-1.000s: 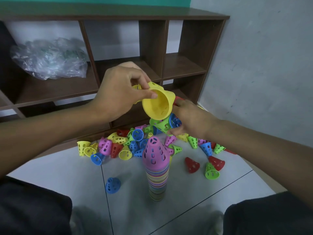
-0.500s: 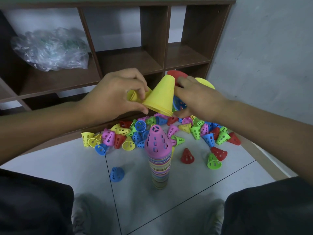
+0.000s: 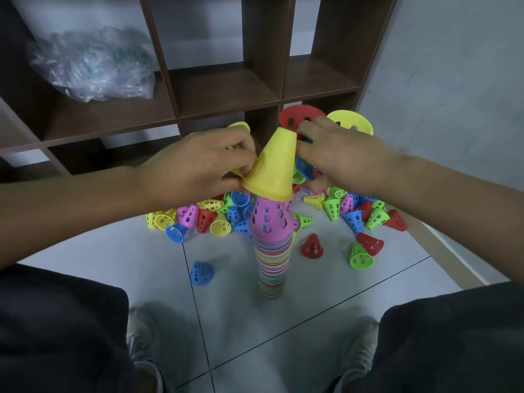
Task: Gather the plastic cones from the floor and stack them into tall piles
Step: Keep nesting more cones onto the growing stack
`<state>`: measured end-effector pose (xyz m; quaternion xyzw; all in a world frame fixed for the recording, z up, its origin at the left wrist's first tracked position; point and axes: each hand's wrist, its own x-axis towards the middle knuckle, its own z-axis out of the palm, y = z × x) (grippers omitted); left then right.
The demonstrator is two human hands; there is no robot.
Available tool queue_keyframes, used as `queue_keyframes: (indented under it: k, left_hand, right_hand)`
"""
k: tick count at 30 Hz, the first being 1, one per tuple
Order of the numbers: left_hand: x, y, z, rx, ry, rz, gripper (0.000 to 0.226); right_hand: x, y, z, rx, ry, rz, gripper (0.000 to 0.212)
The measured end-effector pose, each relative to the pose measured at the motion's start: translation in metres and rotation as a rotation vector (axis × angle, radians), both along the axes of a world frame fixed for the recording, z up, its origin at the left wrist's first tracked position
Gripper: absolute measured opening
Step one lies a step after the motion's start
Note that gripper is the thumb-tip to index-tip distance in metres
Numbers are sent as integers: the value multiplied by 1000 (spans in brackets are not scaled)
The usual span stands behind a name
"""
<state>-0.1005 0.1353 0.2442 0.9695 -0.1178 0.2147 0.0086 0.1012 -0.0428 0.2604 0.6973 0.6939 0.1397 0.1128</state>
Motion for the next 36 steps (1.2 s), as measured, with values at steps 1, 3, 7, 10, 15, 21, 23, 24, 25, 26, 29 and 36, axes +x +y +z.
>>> queue_keyframes:
  k: [1,3,7,10,15,21,23,24,25,26,29,36]
  left_hand:
    - [0,-1,-3,6,14,3,17]
    - [-2,-1,-8,4,66,-4,21]
    - [-6,0,-9,-87,202,-73,27]
    - [-8,2,-4,-163,234,-82,31]
    - [-9,9,5,-257,155,-34,33]
    - [-5,9,26,-405,20,79,39]
    - [-4,10,31,-543,10,141,38]
    - [-3,12,33,-653,24,159,35]
    - [-2,14,34,-763,45,168,30]
    - [0,16,35,-857,64,169,26]
    - [4,18,40,-1049,70,142,22]
    - [12,0,41,-1574,77,99,31]
  right_hand:
    - [-1,-1,-2,-18,-6,1,66]
    - [-2,-3,-5,-48,-10,4,65]
    - [-3,-6,-12,-89,11,2,66]
    - [-1,-9,-12,-120,43,3,66]
    - [2,-11,-10,-137,113,-18,63]
    - [15,-10,-5,-149,239,-90,58]
    - [20,-9,-4,-114,322,-112,58]
    - [22,-8,-3,-99,358,-126,57]
    - [24,-7,-1,-88,395,-140,57]
    - [26,-7,2,-78,434,-153,55]
    - [29,-5,11,-49,532,-171,51]
    - [32,0,21,-14,515,-162,49]
